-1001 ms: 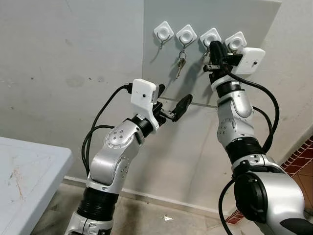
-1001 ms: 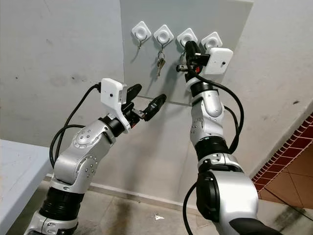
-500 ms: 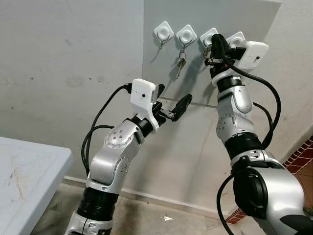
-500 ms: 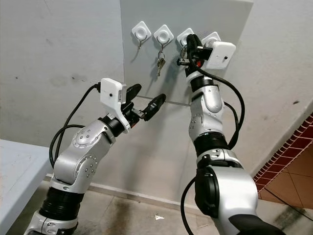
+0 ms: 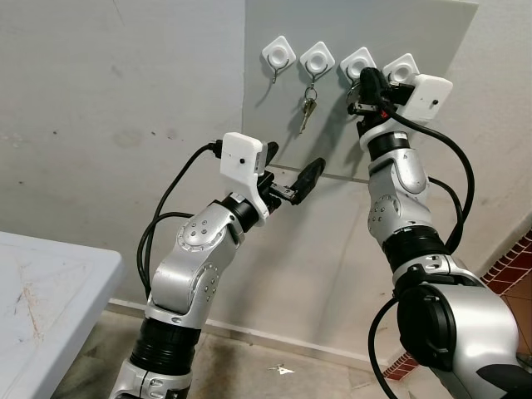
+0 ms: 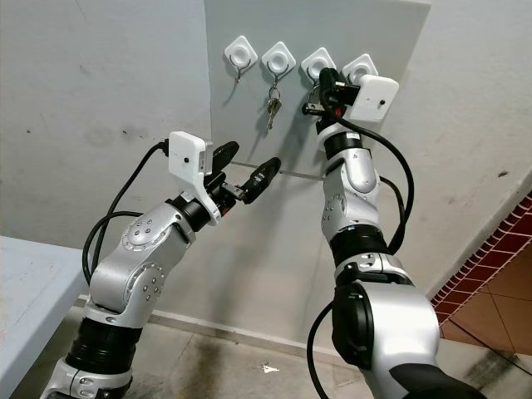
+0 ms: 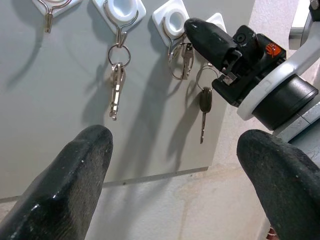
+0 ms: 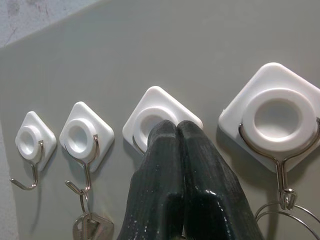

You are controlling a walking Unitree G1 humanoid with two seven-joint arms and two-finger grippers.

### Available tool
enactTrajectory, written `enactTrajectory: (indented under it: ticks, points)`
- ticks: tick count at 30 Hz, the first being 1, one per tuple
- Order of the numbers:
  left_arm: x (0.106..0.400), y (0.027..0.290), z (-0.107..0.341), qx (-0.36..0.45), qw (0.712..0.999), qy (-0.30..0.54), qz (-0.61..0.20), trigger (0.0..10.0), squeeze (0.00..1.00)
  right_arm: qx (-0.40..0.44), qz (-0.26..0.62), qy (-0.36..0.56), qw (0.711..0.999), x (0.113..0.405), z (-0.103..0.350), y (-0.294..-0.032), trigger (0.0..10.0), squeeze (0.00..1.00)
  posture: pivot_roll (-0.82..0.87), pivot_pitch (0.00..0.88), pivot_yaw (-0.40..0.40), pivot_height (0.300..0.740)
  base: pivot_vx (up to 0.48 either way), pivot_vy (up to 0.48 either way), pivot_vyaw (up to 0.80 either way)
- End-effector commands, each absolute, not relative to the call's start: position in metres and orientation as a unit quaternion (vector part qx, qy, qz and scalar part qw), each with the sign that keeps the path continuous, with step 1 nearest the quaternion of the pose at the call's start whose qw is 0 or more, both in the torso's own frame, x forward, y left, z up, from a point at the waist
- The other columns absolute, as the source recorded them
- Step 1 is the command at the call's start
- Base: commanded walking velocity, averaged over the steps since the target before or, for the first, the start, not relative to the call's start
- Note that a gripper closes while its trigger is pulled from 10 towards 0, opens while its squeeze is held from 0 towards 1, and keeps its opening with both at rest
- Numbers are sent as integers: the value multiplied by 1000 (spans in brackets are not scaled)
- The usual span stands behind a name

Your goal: Hang keys on a hook

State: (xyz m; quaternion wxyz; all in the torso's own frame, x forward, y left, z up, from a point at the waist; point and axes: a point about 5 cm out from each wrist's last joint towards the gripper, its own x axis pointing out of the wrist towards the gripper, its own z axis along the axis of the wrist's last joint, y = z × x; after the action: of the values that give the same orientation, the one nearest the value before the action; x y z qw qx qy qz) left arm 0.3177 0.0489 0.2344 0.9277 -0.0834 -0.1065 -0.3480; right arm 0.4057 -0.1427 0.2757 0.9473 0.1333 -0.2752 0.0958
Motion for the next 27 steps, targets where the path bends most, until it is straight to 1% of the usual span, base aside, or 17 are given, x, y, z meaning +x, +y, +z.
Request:
enactTrajectory:
  ticks: [1, 8, 9, 10, 11, 27]
  points:
    - [316, 48, 241, -83, 926, -116, -349, 10000, 0, 135, 90, -266, 950, 406, 271, -145, 10000, 0, 54, 24, -55, 740, 0, 0, 0]
    - [317, 50, 242, -82, 928, -118, -345, 10000, 0, 136, 94, -257, 952, 405, 263, -143, 10000, 0, 52, 29, -54, 740, 0, 0, 0]
    - [317, 50, 242, -82, 928, -119, -345, 10000, 0, 138, 99, -255, 952, 405, 262, -142, 10000, 106, 52, 29, -54, 740, 0, 0, 0]
    - [317, 50, 242, -82, 928, -119, -345, 10000, 0, 140, 102, -254, 951, 405, 261, -141, 10000, 106, 52, 29, -54, 740, 0, 0, 0]
    - [317, 50, 242, -82, 928, -119, -344, 10000, 0, 145, 104, -252, 951, 405, 260, -141, 10000, 1000, 52, 29, -54, 740, 0, 0, 0]
    - [318, 51, 243, -83, 930, -123, -335, 10000, 0, 150, 104, -253, 950, 403, 254, -140, 10000, 1000, 53, 30, -54, 740, 0, 0, 0]
